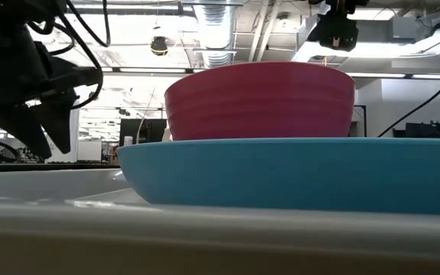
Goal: Set up tray
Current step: Put the green spoon on the brown napkin
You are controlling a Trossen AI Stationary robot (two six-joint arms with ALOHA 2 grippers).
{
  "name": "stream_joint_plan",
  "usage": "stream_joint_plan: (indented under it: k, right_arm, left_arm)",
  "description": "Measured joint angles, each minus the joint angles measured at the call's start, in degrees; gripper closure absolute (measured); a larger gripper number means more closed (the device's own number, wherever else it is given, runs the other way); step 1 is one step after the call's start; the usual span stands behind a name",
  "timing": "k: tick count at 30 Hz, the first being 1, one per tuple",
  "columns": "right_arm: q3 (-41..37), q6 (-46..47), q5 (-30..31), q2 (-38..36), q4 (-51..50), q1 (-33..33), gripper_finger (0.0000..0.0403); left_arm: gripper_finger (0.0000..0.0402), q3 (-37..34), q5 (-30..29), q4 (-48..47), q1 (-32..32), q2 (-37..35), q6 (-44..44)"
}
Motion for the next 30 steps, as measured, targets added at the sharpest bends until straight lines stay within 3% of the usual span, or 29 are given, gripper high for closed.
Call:
stream_joint_plan:
  k: [15,23,30]
  right_arm:
    - [0.0,0.02,-0.02,-0.02,0.62,0.0,0.0178]
    - [0.02,0.02,-0.03,-0.02,0.83,0.0,0.0178]
    - [0.02,0.02,-0.03,-0.02,0.82,0.0,0.0178]
  left_arm:
    - [0.0275,0.02,-0.54,8.01,0.01,11.27,-2.74]
    - [0.0276,-0.01,-3.48,12.86,-0.17,12.65,-3.9]
    - [0.0327,-0.02,-2.21,18.35,-0.15,12.52,-1.59]
